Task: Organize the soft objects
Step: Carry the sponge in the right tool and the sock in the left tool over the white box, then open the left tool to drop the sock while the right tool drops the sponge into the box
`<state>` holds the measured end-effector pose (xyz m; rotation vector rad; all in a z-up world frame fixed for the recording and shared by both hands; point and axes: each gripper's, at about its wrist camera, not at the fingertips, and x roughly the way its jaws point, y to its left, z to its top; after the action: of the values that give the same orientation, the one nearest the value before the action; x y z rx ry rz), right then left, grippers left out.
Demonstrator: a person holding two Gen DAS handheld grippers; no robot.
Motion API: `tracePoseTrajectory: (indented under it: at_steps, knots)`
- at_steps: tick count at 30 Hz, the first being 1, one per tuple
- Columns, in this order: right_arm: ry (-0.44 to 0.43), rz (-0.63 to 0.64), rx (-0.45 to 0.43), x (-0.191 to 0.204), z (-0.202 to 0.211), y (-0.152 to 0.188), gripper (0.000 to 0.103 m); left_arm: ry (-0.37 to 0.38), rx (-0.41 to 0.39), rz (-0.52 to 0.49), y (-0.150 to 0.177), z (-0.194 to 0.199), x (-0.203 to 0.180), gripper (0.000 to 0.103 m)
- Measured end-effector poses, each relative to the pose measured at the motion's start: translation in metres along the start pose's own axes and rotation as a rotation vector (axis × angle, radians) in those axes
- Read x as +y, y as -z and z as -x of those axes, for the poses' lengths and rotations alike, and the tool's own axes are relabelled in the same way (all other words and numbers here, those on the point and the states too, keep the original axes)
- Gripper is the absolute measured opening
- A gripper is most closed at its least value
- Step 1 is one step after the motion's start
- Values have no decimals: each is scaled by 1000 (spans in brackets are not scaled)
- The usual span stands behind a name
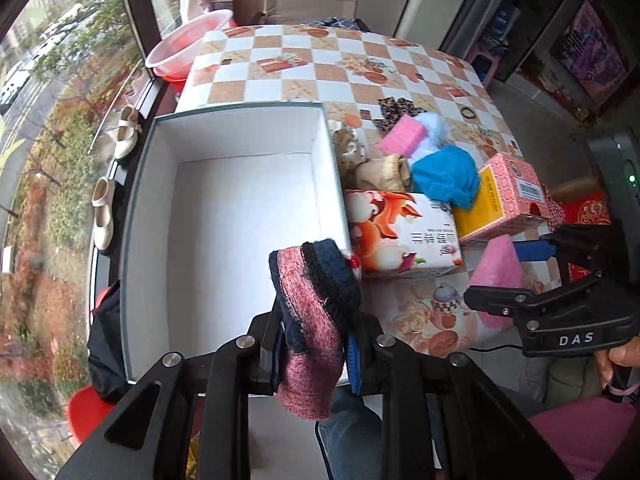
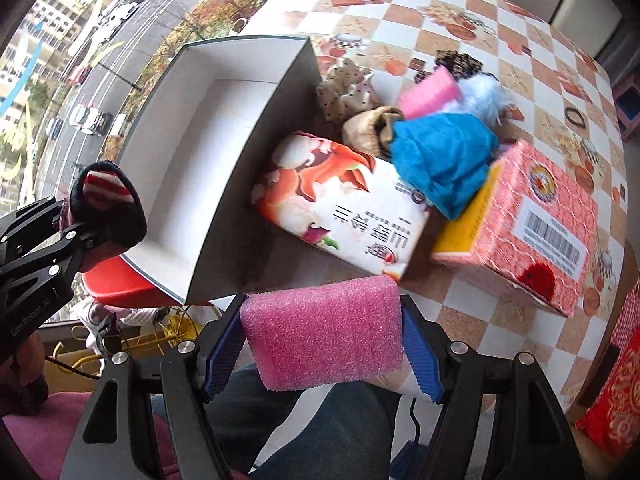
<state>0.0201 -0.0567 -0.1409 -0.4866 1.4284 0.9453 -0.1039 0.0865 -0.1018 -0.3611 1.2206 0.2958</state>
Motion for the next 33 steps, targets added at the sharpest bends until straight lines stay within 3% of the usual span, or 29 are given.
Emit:
tracePoseTrajectory:
  at_steps: [7, 11, 16, 33]
  knots:
    - [-27, 155, 7, 59, -7, -36, 74, -87, 19, 144, 13, -4, 51, 26]
    - [-42, 250, 11, 97, -14, -53, 74, -137, 23, 172, 15, -8, 67, 26]
    - [-36, 363, 24, 134, -27, -59, 74, -140, 39, 229, 19, -15, 81, 26]
    - [-32, 406, 64, 141, -38, -64, 74, -148, 74, 272, 25, -27, 91, 26]
